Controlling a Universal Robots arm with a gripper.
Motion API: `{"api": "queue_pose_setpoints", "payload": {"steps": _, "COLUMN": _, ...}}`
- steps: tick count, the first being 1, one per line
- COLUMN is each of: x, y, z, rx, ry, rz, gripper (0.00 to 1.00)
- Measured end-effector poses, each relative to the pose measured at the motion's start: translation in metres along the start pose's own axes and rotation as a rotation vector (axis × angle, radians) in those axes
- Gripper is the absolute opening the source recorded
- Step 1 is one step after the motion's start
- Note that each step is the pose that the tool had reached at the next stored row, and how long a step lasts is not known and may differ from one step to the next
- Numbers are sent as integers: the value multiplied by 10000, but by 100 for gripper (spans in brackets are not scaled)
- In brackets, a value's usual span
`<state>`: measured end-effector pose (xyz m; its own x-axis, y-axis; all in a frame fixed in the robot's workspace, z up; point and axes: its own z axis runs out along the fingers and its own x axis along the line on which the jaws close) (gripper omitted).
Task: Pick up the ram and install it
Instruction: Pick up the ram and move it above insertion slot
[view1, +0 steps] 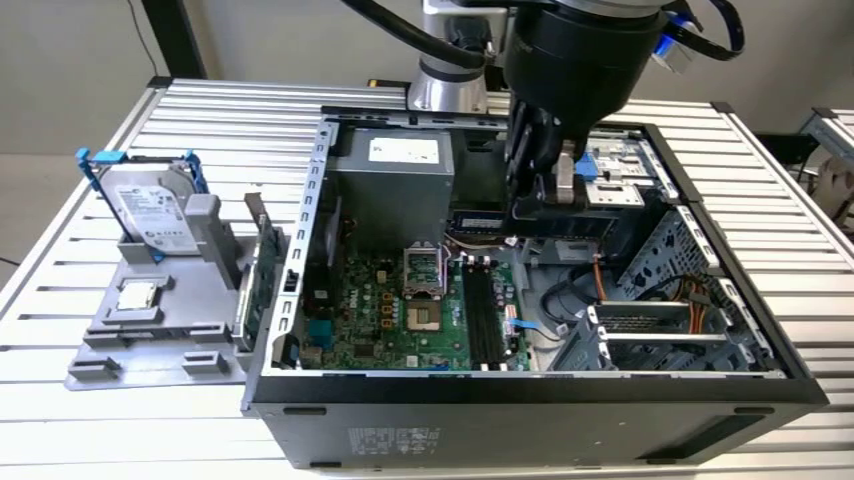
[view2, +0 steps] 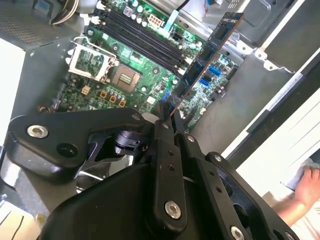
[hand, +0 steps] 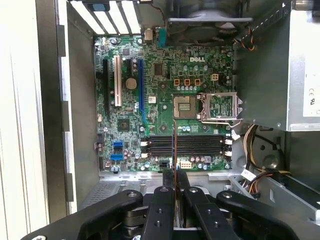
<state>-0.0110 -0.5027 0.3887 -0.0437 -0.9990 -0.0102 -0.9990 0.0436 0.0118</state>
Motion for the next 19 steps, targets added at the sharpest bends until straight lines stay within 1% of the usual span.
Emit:
{"api": "queue_pose_setpoints", "payload": {"steps": 7, "x": -78, "y": -3, "z": 1, "rx": 0, "ry": 1, "rz": 1, "gripper": 0}}
{"api": "queue_pose_setpoints", "payload": {"steps": 19, "x": -275, "y": -1, "z": 3, "rx": 7, "ry": -1, "rz": 14, "gripper": 0}}
